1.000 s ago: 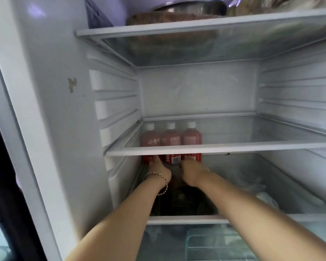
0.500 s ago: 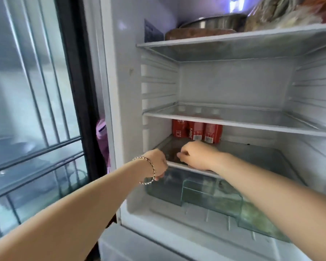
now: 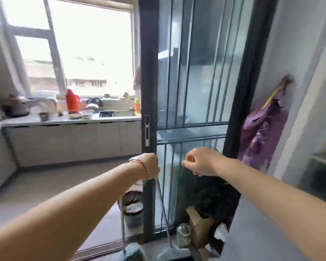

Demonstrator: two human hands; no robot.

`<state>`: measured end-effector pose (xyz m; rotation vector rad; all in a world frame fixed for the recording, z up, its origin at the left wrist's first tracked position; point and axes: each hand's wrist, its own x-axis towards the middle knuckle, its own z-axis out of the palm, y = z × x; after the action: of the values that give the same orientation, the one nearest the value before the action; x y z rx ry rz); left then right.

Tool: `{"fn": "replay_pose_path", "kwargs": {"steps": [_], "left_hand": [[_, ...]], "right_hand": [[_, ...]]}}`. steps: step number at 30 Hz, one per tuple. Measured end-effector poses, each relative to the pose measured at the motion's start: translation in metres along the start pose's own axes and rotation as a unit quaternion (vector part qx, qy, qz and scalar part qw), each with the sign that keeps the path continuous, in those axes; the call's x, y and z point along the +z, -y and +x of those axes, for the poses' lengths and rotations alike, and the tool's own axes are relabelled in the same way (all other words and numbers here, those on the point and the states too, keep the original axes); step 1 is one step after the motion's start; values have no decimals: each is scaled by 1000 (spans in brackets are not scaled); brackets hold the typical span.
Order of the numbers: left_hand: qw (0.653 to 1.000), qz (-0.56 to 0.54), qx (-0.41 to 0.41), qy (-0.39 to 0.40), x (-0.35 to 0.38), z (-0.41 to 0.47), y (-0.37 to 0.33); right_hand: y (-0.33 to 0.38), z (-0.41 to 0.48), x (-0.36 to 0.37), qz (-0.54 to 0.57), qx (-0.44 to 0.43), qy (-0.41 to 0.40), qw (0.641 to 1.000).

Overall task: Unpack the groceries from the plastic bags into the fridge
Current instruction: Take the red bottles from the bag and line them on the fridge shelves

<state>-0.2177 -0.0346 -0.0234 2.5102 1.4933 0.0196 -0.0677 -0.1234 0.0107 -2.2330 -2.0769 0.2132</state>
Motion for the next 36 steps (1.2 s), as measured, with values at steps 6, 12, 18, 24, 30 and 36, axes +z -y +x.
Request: {"fn": "replay_pose_path", "kwargs": {"steps": [6,12,18,24,30,36], "left_hand": [[974,-2,-183,-131,-9,-131,206],[922,0,-368,-122,-8,-312,406],[837,-33,-532,-123,3,-488,533],[722,-64,-677,-132,31,-661,630],[624,-56,-765,-148,46,-776,705],[531,-70,-828,-164,61,-882,754]], "right_hand": [[216,42,54,6,-169,39,985],[482,24,119,-25,-337,67,939],[700,-42,182,-47,-491,105,864],[901,-133,244,-53,-631,154,759],[1042,-189,295,-72,-707,153,687],[1160,-250,336,-87,-760,182,618]]}}
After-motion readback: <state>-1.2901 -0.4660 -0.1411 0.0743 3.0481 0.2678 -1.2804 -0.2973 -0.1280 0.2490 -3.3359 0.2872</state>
